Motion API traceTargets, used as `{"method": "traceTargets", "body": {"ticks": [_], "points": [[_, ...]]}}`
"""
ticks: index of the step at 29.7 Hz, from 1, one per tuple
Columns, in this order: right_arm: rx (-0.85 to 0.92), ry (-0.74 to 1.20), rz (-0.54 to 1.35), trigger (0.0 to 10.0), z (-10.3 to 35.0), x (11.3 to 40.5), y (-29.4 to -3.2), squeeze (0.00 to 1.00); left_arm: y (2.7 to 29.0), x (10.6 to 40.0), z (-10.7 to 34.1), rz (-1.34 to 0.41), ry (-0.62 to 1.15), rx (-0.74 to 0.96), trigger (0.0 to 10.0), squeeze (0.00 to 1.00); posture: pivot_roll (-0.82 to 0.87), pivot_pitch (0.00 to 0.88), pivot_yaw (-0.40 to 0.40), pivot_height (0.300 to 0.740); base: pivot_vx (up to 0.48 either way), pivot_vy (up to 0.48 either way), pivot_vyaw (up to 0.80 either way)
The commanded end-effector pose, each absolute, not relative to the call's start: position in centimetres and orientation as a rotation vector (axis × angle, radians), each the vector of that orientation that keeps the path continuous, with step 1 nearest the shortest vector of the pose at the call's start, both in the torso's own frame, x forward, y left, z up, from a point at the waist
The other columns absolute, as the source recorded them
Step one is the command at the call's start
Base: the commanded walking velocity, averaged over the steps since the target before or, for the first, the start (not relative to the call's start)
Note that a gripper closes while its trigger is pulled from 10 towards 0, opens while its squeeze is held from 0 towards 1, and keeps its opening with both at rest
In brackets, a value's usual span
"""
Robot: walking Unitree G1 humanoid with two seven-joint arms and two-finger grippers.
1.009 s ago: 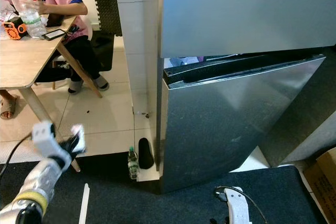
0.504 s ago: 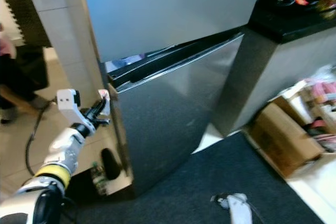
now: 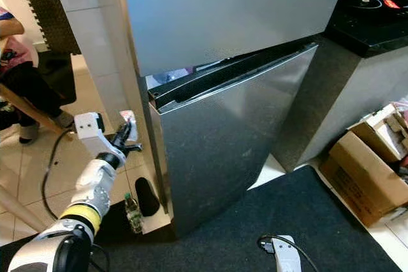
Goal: Restocking fridge
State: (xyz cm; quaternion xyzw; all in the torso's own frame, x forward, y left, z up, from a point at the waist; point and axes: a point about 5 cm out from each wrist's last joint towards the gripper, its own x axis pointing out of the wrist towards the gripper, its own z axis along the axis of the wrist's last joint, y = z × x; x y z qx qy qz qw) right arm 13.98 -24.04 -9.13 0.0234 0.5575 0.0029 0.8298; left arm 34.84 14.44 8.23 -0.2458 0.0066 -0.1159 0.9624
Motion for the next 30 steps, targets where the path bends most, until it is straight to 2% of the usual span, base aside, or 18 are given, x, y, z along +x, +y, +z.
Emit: {"method": "traceTargets", "body": {"ticks": [1, 3, 4, 6, 12, 20, 24, 26, 30], "points": [[0.051, 1.18, -0.005, 10.0, -9.2, 13.7, -24.0, 0.0, 13.8, 34.9, 8.1, -0.25, 0.025, -0.581, 10.0, 0.0, -0.06, 0.003, 0.028, 0.74, 0.0, 0.0, 0.0], [0.044, 1.184, -0.008, 10.0, -9.2, 13.6, -24.2, 0.0, 13.5, 35.3, 8.5, -0.268, 0.015, -0.792, 10.0, 0.0, -0.06, 0.005, 0.027, 0.74, 0.0, 0.0, 0.0], [0.044, 1.184, -0.008, 10.0, -9.2, 13.6, -24.2, 0.0, 13.5, 35.3, 8.5, -0.268, 0.015, -0.792, 10.0, 0.0, -0.06, 0.005, 0.027, 0.74, 0.0, 0.0, 0.0], [0.041, 1.186, -0.012, 10.0, -9.3, 13.4, -24.3, 0.0, 13.4, 35.6, 8.9, -0.315, 0.016, -0.961, 10.0, 0.0, -0.06, 0.009, 0.028, 0.74, 0.0, 0.0, 0.0], [0.035, 1.191, -0.013, 10.0, -9.4, 13.2, -24.2, 0.0, 14.5, 36.0, 9.5, -0.335, 0.0, -1.115, 10.0, 0.0, -0.07, 0.012, 0.033, 0.74, 0.0, 0.0, 0.0], [0.031, 1.193, -0.017, 10.0, -9.4, 13.1, -24.2, 0.0, 14.4, 35.9, 9.7, -0.432, 0.034, -1.139, 10.0, 0.0, -0.07, 0.01, 0.036, 0.74, 0.0, 0.0, 0.0], [0.026, 1.194, -0.021, 10.0, -9.4, 13.0, -24.3, 0.0, 13.1, 35.3, 9.4, -0.555, 0.088, -1.156, 10.0, 0.0, -0.08, 0.007, 0.036, 0.74, 0.0, 0.0, 0.0], [0.026, 1.194, -0.021, 10.0, -9.4, 13.0, -24.3, 0.0, 13.1, 35.3, 9.4, -0.555, 0.088, -1.156, 10.0, 0.0, -0.08, 0.007, 0.036, 0.74, 0.0, 0.0, 0.0], [0.02, 1.193, -0.026, 10.0, -9.4, 13.0, -24.4, 0.0, 11.2, 34.7, 9.2, -0.674, 0.139, -1.156, 10.0, 0.0, -0.08, 0.006, 0.034, 0.74, 0.0, 0.0, 0.0]]}}
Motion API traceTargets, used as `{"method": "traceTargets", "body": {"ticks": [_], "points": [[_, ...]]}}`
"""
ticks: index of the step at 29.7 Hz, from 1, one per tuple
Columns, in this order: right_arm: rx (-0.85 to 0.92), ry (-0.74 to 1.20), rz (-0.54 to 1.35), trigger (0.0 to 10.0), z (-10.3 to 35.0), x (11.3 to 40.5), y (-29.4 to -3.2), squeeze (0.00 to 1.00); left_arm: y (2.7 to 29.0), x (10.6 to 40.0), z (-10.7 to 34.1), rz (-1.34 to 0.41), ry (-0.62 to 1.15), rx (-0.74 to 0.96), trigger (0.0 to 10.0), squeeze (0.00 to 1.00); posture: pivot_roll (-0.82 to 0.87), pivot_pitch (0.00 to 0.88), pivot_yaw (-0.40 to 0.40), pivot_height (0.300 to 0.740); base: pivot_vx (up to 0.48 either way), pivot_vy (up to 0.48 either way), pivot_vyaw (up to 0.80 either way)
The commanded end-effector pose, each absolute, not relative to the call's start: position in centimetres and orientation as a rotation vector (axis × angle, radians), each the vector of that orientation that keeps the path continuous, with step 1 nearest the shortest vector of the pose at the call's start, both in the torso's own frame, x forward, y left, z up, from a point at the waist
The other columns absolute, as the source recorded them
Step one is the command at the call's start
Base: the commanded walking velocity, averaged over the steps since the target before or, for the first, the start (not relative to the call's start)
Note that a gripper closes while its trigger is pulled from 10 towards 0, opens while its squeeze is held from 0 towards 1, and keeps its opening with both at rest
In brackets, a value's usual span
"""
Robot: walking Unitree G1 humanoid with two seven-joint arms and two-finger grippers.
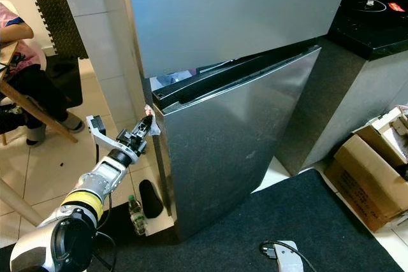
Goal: Restocking fridge
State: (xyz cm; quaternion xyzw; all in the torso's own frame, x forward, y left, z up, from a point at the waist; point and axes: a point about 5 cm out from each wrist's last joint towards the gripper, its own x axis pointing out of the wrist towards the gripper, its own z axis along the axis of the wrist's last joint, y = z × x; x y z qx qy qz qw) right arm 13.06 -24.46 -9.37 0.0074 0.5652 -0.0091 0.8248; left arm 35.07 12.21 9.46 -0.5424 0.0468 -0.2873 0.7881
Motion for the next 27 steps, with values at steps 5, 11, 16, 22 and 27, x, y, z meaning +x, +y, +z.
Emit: {"method": "traceTargets", "body": {"ticks": [5, 11, 16, 22, 27], "points": [[0.016, 1.193, -0.027, 10.0, -9.4, 13.0, -24.5, 0.0, 10.5, 34.4, 8.9, -0.712, 0.169, -1.123, 10.0, 0.0, -0.09, 0.005, 0.032, 0.74, 0.0, 0.0, 0.0], [0.014, 1.193, -0.029, 10.0, -9.4, 13.0, -24.6, 0.0, 10.2, 34.1, 8.7, -0.745, 0.185, -1.132, 10.0, 0.0, -0.09, 0.007, 0.032, 0.74, 0.0, 0.0, 0.0], [-0.016, 1.215, -0.017, 10.0, -9.4, 12.6, -24.8, 0.0, 7.5, 32.8, 8.9, -0.928, 0.221, -1.178, 10.0, 0.0, -0.09, 0.004, 0.031, 0.74, 0.0, 0.0, 0.0], [-0.056, 1.299, 0.038, 10.0, -9.8, 11.6, -24.6, 0.0, 2.7, 30.0, 8.7, -1.176, 0.299, -1.215, 10.0, 0.0, -0.09, 0.0, 0.024, 0.74, 0.0, 0.0, 0.0], [-0.072, 1.339, 0.061, 10.0, -9.9, 11.0, -24.6, 0.0, 1.9, 29.0, 8.3, -1.23, 0.332, -1.223, 10.0, 0.0, -0.09, 0.0, 0.02, 0.74, 0.0, 0.0, 0.0]]}}
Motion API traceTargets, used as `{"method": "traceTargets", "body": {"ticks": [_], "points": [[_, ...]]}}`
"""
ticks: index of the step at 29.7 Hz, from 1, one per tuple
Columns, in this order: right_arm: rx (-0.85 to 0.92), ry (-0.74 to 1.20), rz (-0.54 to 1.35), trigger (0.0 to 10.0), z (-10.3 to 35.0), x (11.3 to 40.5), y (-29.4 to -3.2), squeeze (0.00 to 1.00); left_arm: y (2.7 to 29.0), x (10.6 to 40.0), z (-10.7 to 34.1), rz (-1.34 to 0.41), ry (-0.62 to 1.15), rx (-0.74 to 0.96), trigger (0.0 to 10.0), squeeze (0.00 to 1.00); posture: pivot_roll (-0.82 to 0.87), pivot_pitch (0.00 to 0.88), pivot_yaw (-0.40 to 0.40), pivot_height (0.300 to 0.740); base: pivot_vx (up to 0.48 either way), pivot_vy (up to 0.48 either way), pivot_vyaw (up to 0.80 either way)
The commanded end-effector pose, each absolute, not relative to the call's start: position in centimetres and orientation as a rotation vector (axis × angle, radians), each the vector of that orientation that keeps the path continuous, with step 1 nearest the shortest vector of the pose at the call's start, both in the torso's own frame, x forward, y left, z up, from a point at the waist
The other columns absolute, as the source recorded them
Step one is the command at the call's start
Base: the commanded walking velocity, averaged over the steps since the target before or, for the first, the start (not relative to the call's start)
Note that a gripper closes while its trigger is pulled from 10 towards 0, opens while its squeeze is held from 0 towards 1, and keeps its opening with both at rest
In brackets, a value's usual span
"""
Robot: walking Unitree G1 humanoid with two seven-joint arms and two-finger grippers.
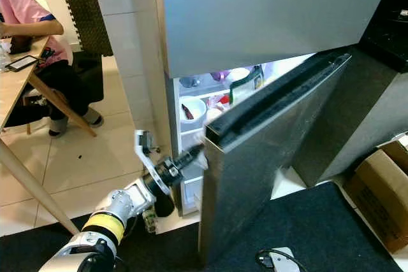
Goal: Restocking fridge
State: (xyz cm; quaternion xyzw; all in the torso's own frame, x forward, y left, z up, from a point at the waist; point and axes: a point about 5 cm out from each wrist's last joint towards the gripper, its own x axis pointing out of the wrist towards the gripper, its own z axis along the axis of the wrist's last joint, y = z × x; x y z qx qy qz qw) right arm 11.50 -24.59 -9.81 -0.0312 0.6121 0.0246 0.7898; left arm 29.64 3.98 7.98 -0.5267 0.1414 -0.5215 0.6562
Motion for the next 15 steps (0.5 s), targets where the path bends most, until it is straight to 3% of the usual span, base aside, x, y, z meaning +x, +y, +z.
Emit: {"method": "traceTargets", "body": {"ticks": [1, 6, 12, 15], "points": [[-0.078, 1.349, 0.063, 10.0, -10.0, 10.9, -24.7, 0.0, 2.0, 28.8, 8.1, -1.24, 0.337, -1.221, 10.0, 0.0, -0.09, 0.0, 0.02, 0.74, 0.0, 0.0, 0.0], [-0.082, 1.371, 0.071, 10.0, -10.1, 10.4, -24.7, 0.0, 3.8, 28.8, 6.8, -1.165, 0.349, -1.169, 10.0, 0.0, -0.08, 0.0, 0.021, 0.74, 0.0, 0.0, 0.0], [-0.086, 1.425, 0.095, 10.0, -10.4, 9.4, -24.2, 0.0, 13.0, 28.5, 1.3, -0.589, 0.432, -0.965, 10.0, 0.0, -0.08, 0.0, 0.028, 0.74, 0.0, 0.0, 0.0], [-0.089, 1.433, 0.098, 10.0, -10.5, 9.2, -24.2, 0.0, 15.1, 27.9, 0.2, -0.456, 0.452, -0.926, 10.0, 0.0, -0.07, 0.0, 0.028, 0.74, 0.0, 0.0, 0.0]]}}
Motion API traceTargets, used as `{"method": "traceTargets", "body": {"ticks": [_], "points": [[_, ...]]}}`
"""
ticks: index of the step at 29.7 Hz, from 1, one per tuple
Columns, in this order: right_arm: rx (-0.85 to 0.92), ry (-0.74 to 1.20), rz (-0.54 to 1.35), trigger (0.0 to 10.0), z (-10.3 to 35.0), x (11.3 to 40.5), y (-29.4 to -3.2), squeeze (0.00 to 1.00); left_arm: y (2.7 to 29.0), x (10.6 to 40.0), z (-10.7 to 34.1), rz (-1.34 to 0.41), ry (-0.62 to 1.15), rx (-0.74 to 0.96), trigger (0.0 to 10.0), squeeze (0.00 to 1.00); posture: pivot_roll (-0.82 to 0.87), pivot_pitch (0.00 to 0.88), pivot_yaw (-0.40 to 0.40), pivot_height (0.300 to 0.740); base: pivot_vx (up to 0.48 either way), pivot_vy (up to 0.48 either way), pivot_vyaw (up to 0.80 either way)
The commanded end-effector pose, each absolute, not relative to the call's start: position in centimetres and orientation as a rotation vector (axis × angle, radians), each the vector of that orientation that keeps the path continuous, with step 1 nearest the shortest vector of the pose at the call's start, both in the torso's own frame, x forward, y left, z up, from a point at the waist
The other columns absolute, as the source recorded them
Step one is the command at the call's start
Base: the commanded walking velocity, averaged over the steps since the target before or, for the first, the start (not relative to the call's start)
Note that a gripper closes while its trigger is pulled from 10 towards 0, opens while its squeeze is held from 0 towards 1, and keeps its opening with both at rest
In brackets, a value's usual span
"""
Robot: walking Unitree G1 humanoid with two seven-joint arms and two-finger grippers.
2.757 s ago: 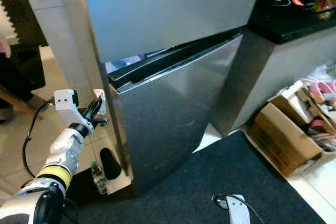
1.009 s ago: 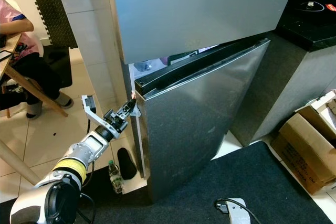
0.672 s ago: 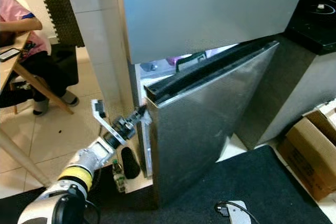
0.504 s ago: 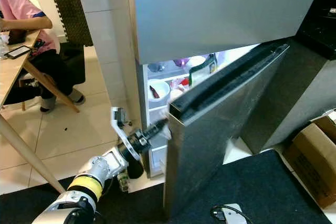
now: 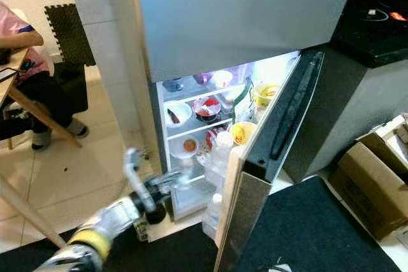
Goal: Restocking fridge
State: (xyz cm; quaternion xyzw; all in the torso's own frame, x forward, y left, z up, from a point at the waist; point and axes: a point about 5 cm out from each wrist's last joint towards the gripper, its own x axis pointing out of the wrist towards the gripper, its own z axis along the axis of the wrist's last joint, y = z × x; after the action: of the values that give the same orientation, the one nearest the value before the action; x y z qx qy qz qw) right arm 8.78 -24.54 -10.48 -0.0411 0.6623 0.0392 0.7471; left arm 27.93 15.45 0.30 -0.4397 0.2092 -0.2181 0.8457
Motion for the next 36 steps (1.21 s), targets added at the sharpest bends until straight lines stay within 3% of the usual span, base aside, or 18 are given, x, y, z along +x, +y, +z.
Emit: {"method": "traceTargets", "body": {"ticks": [1, 5, 8, 9, 12, 15, 18, 24, 36], "points": [[-0.09, 1.435, 0.096, 10.0, -10.5, 9.2, -24.1, 0.0, 16.4, 27.3, -0.7, -0.361, 0.477, -0.878, 10.0, 0.0, -0.07, 0.0, 0.029, 0.74, 0.0, 0.0, 0.0], [-0.094, 1.439, 0.097, 10.0, -10.6, 9.1, -24.0, 0.0, 18.9, 25.5, -2.5, -0.186, 0.535, -0.788, 10.0, 0.0, -0.06, 0.0, 0.033, 0.74, 0.0, 0.0, -0.39], [-0.102, 1.443, 0.108, 10.0, -10.6, 9.2, -23.7, 0.0, 21.4, 22.1, -4.9, 0.009, 0.645, -0.701, 10.0, 0.0, -0.05, 0.0, 0.029, 0.74, 0.0, 0.0, -0.77], [-0.102, 1.443, 0.108, 10.0, -10.6, 9.2, -23.7, 0.0, 21.4, 22.1, -4.9, 0.009, 0.645, -0.701, 10.0, 0.0, -0.05, 0.0, 0.029, 0.74, 0.0, 0.0, -0.77], [-0.101, 1.442, 0.114, 10.0, -10.6, 9.4, -23.5, 0.0, 22.5, 18.2, -7.2, 0.155, 0.774, -0.656, 10.0, 0.0, -0.05, 0.0, 0.028, 0.74, 0.0, 0.0, -0.77], [-0.101, 1.442, 0.115, 10.0, -10.6, 9.5, -23.5, 0.0, 22.6, 17.1, -7.8, 0.182, 0.81, -0.646, 10.0, 0.0, -0.05, 0.0, 0.028, 0.74, 0.0, 0.0, -0.77], [-0.102, 1.444, 0.128, 10.0, -10.6, 9.6, -23.3, 0.0, 22.6, 12.6, -9.7, 0.272, 0.944, -0.607, 10.0, 0.0, -0.05, 0.0, 0.029, 0.74, 0.0, 0.0, -0.77], [-0.104, 1.448, 0.134, 10.0, -10.6, 9.5, -23.2, 0.0, 22.5, 10.9, -10.3, 0.3, 0.996, -0.593, 10.0, 0.0, -0.04, 0.0, 0.027, 0.74, 0.0, 0.0, -0.77], [-0.119, 1.453, 0.162, 10.0, -10.7, 9.3, -23.2, 0.0, 22.4, 12.4, -9.9, 0.283, 0.968, -0.566, 10.0, 0.0, -0.04, 0.0, 0.024, 0.74, 0.0, 0.0, -0.77]]}}
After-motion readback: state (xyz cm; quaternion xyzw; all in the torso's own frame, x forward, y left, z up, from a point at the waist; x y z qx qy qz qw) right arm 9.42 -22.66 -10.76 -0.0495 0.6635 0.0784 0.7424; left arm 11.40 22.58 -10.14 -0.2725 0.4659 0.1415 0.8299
